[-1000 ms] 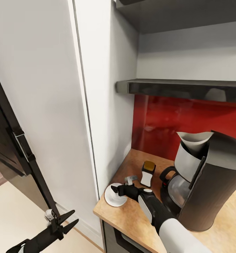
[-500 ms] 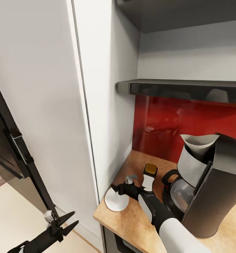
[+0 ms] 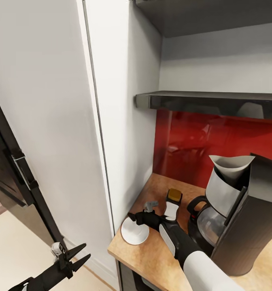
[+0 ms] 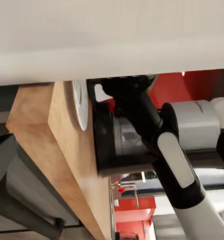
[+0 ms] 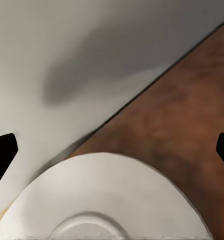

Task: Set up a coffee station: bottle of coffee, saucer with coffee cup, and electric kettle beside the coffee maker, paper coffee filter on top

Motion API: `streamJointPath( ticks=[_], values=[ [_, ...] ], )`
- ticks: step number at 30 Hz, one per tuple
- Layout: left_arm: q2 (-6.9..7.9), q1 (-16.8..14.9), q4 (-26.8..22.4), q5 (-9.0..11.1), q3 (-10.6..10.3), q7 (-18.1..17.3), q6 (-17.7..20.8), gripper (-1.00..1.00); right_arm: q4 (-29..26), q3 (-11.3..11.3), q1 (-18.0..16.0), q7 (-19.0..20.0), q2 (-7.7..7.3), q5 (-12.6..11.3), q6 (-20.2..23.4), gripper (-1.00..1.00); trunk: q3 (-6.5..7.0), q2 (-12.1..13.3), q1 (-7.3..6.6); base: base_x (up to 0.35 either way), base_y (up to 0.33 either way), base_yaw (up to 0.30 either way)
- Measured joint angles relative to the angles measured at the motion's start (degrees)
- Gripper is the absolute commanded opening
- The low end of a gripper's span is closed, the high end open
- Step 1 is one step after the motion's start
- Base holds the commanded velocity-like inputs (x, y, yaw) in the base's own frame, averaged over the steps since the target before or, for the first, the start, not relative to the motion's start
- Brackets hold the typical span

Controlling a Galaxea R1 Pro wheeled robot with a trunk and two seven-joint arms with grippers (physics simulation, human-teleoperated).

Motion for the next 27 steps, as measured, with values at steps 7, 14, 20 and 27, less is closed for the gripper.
streamJointPath(
  ticks=[7,14,20,27],
  values=[
    [-0.01,0.0,0.1,0.0,0.0,0.0,0.0,1.0,0.2,0.0,0.0,0.1,0.0,0.0,0.0,1.0,0.0,0.0,-0.01,-0.115,0.114,0.0],
    [-0.05,0.0,0.2,0.0,0.0,0.0,0.0,1.0,0.2,0.0,0.0,0.1,0.0,0.1,0.0,1.0,0.0,0.0,-0.01,-0.005,0.005,0.0],
    [-0.06,0.0,0.2,0.0,0.0,0.0,0.0,1.0,1.9,-0.1,0.0,0.1,0.0,-0.3,-0.1,1.0,0.01,0.0,-0.02,0.0,0.0,0.0],
    [-0.07,0.0,0.2,0.0,0.0,0.0,0.0,1.0,2.1,0.0,0.0,0.1,0.0,-0.4,-0.4,1.0,0.01,0.0,-0.02,0.0,0.0,0.0]
  ],
)
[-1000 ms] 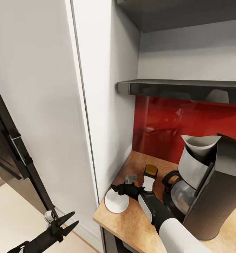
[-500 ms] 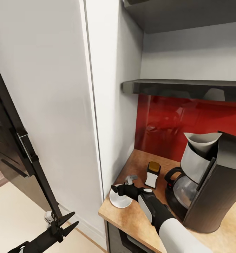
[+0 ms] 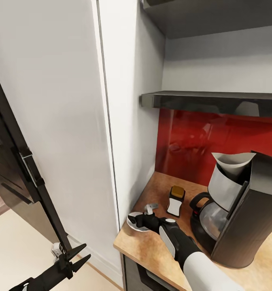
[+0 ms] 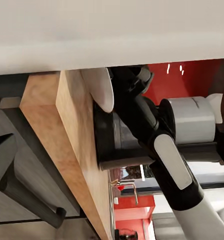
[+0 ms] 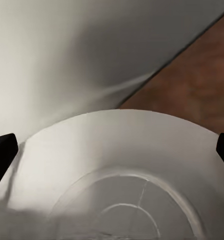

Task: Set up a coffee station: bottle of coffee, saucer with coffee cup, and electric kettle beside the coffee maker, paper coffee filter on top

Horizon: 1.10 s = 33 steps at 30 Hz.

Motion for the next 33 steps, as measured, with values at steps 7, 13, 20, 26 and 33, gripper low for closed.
streamJointPath(
  ticks=[7,13,20,26,33],
  values=[
    [0.0,0.0,0.1,0.0,0.0,0.1,0.0,1.0,-0.2,0.0,0.0,0.0,0.0,0.0,0.1,1.0,0.0,0.0,0.03,-0.121,0.0,0.0],
    [0.0,0.0,0.1,0.0,0.0,0.1,-0.1,1.0,-0.2,0.0,0.0,0.0,0.0,-0.1,0.3,1.0,0.01,0.0,0.04,-0.318,0.0,0.0],
    [0.0,0.0,0.1,0.1,0.0,0.1,0.0,1.0,-0.3,0.0,0.0,0.0,0.0,-0.1,0.3,1.0,0.0,0.0,0.01,-0.236,0.0,0.0],
    [0.0,0.0,-0.1,0.1,0.0,0.1,0.0,1.0,-0.3,0.0,0.0,0.0,0.0,-0.1,0.4,1.0,0.0,0.0,0.0,-0.023,0.0,0.0],
    [1.16,-5.4,-1.6,-1.5,-0.5,0.9,0.4,1.0,-8.4,-0.4,0.0,-0.4,0.0,0.5,1.1,1.0,0.01,0.0,0.01,-0.001,0.0,0.0]
  ],
)
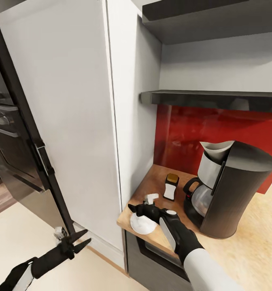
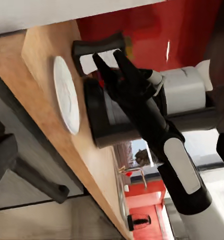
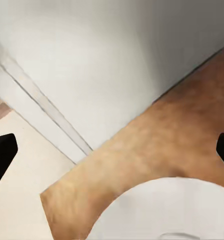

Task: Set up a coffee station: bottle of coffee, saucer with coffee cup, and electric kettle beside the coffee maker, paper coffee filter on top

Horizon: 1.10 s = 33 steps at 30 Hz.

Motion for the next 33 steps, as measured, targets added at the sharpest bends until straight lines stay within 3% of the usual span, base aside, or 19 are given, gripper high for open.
streamJointPath(
  ticks=[3,8,11,12,13,17,25,33],
  values=[
    [0.36,-3.9,-0.3,-2.5,0.0,0.2,1.3,1.0,-6.6,-0.2,0.0,-0.4,0.0,0.1,2.8,1.0,-0.01,0.0,0.0,0.0,0.0,0.0],
    [0.54,-10.8,-0.4,-7.8,-0.1,0.2,6.7,1.0,-16.0,-0.4,0.0,-3.8,0.0,0.1,9.2,1.0,-0.01,0.0,0.0,0.0,0.0,0.0],
    [0.83,-13.1,-0.4,-9.2,-0.1,0.2,9.9,1.0,-18.0,-1.4,0.0,-4.2,0.0,0.1,14.7,1.0,-0.02,0.0,0.0,0.0,0.0,0.0],
    [1.33,-13.9,-0.4,-9.8,-0.1,0.1,12.0,1.0,-18.7,-3.1,0.0,-4.2,-0.01,0.1,19.7,1.0,-0.02,0.0,0.0,0.0,0.0,0.0],
    [1.59,-14.1,-0.4,-10.0,-0.1,0.0,12.7,1.0,-18.9,-4.3,0.0,-4.2,-0.01,0.0,21.9,1.0,-0.02,0.0,0.0,0.0,0.0,0.0],
    [2.33,-13.9,-0.4,-10.3,-0.2,-0.3,13.5,1.0,-18.9,-8.1,0.0,-4.2,-0.06,-0.2,28.0,1.0,-0.02,0.0,0.0,0.0,0.0,0.0],
    [3.04,-13.3,-0.1,-11.1,-0.2,0.2,13.0,1.0,-18.9,-7.3,0.0,-4.3,-0.01,-0.9,28.1,1.0,-0.02,0.0,0.0,0.0,0.0,0.0],
    [3.39,-13.2,-0.9,-11.6,-0.2,0.1,13.1,1.0,-18.3,-7.3,0.0,-4.8,-0.02,-3.8,28.2,1.0,0.06,0.0,-0.01,0.0,0.0,-0.113]
  ],
)
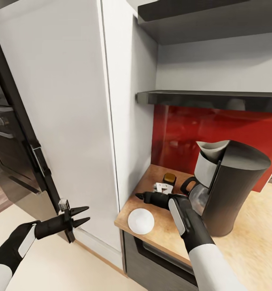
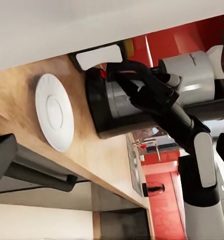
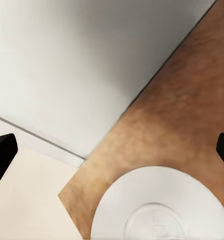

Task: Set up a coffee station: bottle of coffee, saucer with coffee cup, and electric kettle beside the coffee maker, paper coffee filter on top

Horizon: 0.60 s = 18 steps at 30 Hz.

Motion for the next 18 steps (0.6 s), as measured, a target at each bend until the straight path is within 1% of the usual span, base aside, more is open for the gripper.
streamJointPath(
  ticks=[3,6,8,12,14,15,16,18],
  values=[
    [0.14,-0.1,-0.7,-0.1,0.0,0.2,0.4,1.0,0.1,0.0,0.0,-0.1,0.0,-1.1,0.0,1.0,0.09,0.0,0.0,0.0,0.0,-0.193],
    [0.82,-0.1,-1.7,-0.1,0.1,0.8,0.7,1.0,0.8,0.1,0.0,-0.1,0.0,-2.1,0.0,1.0,0.13,0.0,0.0,0.0,0.0,-0.069],
    [1.2,-0.2,-2.3,-0.1,0.1,1.4,1.1,1.0,1.4,0.7,0.0,0.0,0.01,-2.1,0.0,1.0,0.14,0.0,0.0,0.0,0.0,-0.016],
    [1.29,-0.2,-3.2,-0.1,0.0,2.7,1.3,1.0,2.3,1.7,0.0,0.1,0.01,-2.1,0.0,1.0,0.14,0.0,0.0,0.0,0.0,-0.007],
    [1.32,-0.2,-3.4,-0.1,-1.0,3.1,1.4,1.0,2.5,2.0,0.0,0.1,0.01,-2.2,0.0,1.0,0.14,0.0,0.0,0.0,0.0,-0.035],
    [1.31,-0.2,-3.4,-0.1,-1.2,3.1,1.4,1.0,2.5,2.0,0.0,0.1,0.01,-2.2,0.0,1.0,0.14,0.0,0.0,0.0,0.0,-0.224],
    [1.3,-0.1,-3.4,-0.1,-2.6,3.2,1.3,1.0,2.5,2.0,0.0,0.1,0.0,-2.2,0.0,1.0,0.14,0.0,0.0,-0.062,0.0,-0.244],
    [1.31,-0.1,-3.4,-0.1,-3.0,3.2,1.3,1.0,2.5,2.0,0.0,0.1,0.0,-2.2,0.0,1.0,0.15,0.0,0.01,-0.149,0.0,-0.24]
  ],
)
